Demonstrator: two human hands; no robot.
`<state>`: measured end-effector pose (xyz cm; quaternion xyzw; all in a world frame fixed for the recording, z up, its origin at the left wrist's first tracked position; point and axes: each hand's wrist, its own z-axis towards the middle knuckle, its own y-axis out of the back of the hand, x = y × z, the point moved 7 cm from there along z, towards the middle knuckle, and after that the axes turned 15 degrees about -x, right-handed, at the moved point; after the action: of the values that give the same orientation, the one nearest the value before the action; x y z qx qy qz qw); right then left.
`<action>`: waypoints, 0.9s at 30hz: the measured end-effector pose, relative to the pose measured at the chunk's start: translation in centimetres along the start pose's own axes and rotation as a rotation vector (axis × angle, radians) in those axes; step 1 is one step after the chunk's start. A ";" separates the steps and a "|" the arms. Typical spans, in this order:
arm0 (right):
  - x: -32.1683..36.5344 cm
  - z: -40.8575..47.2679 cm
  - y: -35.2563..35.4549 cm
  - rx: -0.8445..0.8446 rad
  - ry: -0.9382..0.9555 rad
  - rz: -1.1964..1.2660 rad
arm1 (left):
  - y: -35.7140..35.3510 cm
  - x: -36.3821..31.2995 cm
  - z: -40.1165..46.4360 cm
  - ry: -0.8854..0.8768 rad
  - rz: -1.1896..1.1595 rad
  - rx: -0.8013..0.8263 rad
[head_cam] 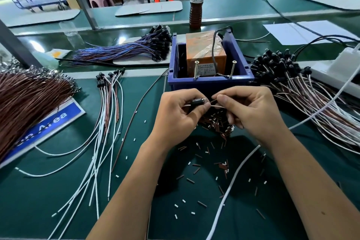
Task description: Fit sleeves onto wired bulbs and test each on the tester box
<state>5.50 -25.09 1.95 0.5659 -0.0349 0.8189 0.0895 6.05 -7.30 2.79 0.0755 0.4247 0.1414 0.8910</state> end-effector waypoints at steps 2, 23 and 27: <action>0.4 -0.1 -0.1 0.008 0.023 0.005 | 0.2 0.1 0.0 0.010 -0.033 0.001; -0.5 0.0 1.1 0.144 -0.225 0.014 | 1.5 0.5 0.2 0.136 -0.114 -0.076; -0.1 -0.4 1.5 0.332 -0.259 0.129 | 1.7 1.1 0.1 0.198 -0.143 -0.121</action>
<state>4.85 -26.53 1.82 0.6701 0.0530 0.7377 -0.0627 6.50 -5.32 2.47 -0.0231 0.5057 0.1095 0.8554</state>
